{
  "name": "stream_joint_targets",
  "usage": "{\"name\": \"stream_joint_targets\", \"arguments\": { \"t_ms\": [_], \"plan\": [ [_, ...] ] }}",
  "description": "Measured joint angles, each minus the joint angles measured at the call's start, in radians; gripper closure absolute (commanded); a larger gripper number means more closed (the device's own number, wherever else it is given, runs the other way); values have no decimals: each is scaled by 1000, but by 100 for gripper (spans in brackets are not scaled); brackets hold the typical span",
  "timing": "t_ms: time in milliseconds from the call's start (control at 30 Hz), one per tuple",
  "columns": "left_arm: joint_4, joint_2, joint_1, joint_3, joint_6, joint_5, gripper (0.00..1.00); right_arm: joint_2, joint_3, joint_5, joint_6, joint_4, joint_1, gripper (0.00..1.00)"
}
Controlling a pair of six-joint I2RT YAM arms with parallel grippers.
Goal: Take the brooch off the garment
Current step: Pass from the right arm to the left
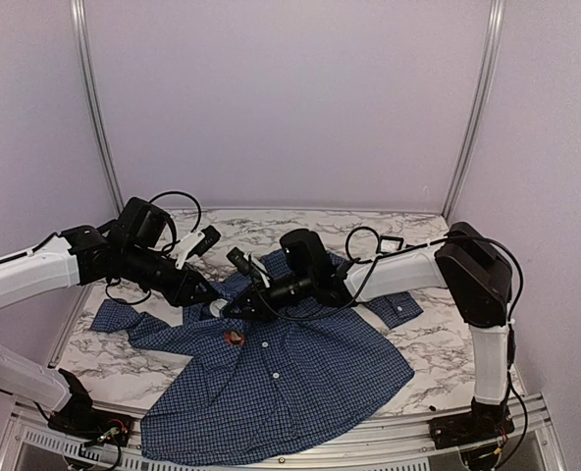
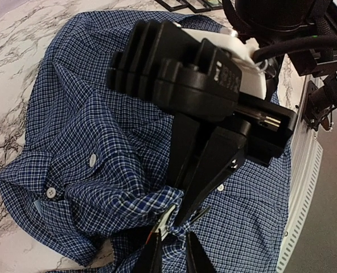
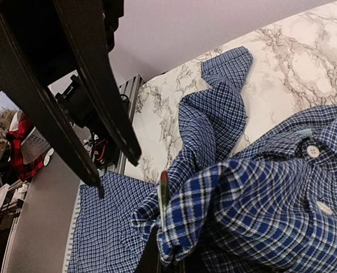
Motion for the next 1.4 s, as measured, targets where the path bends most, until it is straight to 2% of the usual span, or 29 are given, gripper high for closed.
{"name": "stream_joint_targets", "arguments": {
  "t_ms": [500,1400],
  "plan": [
    [-98,105,1,63,90,47,88,0,58,-22,-133,-159,0,100],
    [-104,140,48,82,113,138,81,0,63,-37,-150,-186,-7,100]
  ]
}}
